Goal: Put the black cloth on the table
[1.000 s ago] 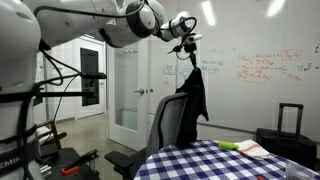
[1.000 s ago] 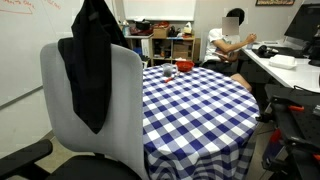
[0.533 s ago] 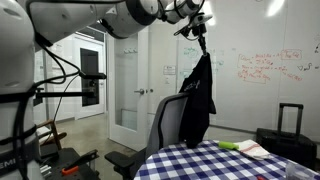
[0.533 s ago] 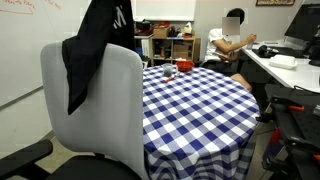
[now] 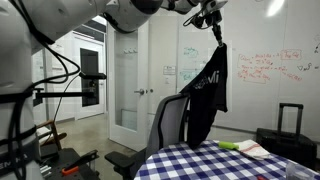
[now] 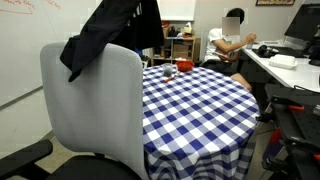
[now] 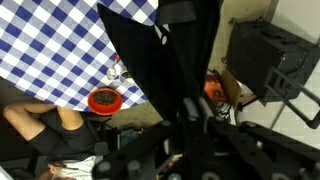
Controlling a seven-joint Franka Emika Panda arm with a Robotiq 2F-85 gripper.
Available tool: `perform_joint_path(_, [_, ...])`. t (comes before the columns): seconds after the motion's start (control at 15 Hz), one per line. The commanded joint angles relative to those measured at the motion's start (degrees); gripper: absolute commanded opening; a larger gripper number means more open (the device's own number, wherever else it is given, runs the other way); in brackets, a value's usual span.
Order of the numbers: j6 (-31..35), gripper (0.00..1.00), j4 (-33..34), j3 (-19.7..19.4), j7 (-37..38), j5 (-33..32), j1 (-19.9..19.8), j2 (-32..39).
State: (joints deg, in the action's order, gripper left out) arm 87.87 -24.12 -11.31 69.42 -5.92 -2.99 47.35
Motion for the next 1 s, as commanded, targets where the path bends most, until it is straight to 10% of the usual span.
perform_joint_path(0.0, [-2.0,0.01,0.0,-1.6,5.6,-1.9,-1.7,-3.0])
perform_joint_path(0.93, [-10.5,0.01,-0.1,-2.8,2.5,-4.6,-6.9,-14.5])
